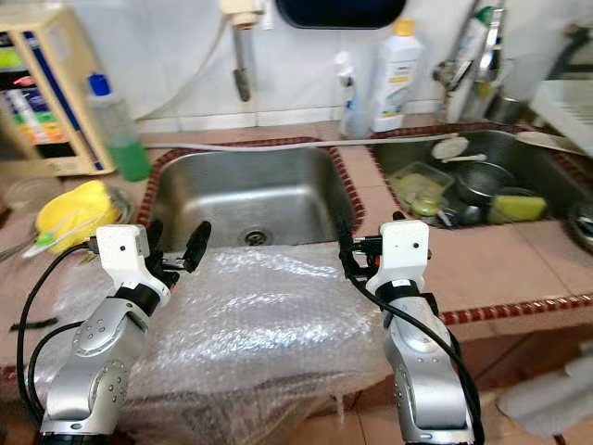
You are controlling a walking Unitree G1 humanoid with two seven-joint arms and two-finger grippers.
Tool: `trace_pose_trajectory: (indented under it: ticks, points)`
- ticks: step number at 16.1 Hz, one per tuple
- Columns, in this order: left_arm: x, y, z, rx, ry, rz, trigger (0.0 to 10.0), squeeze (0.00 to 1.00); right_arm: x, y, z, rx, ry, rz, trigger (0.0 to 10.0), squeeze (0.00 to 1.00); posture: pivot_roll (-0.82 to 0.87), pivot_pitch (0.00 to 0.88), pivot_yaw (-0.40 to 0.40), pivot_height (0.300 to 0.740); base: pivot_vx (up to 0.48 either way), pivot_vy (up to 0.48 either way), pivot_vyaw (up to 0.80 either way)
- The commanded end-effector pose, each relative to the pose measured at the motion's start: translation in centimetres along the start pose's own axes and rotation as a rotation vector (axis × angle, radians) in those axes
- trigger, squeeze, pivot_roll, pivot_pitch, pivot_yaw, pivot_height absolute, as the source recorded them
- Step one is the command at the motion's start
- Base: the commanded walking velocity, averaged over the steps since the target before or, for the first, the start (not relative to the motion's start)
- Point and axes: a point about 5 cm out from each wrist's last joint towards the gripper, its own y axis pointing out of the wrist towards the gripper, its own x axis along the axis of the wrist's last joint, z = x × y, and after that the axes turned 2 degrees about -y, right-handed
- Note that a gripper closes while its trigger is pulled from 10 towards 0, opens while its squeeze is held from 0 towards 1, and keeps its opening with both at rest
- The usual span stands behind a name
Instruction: Kitchen organization
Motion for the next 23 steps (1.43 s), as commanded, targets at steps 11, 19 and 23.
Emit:
trace_pose_trajectory:
  ticks: [11,19,23]
  points:
    - [0.5,-0.1,-0.1,-0.014,0.017,-0.006,10.0,0.0,0.2,0.3,0.2,-0.001,0.007,-0.012,10.0,0.0,0.06,0.0,0.046,0.74,0.0,0.0,-0.11]
    - [2.1,0.4,0.6,0.062,0.061,-0.09,10.0,0.0,0.9,0.7,0.1,0.007,0.016,-0.043,10.0,0.0,0.06,0.0,0.036,0.74,0.0,0.0,0.0]
    - [2.4,0.7,0.3,0.056,0.089,-0.101,10.0,0.0,1.1,1.0,-0.1,0.004,0.011,-0.052,10.0,0.0,0.06,0.0,0.033,0.74,0.0,0.0,0.0]
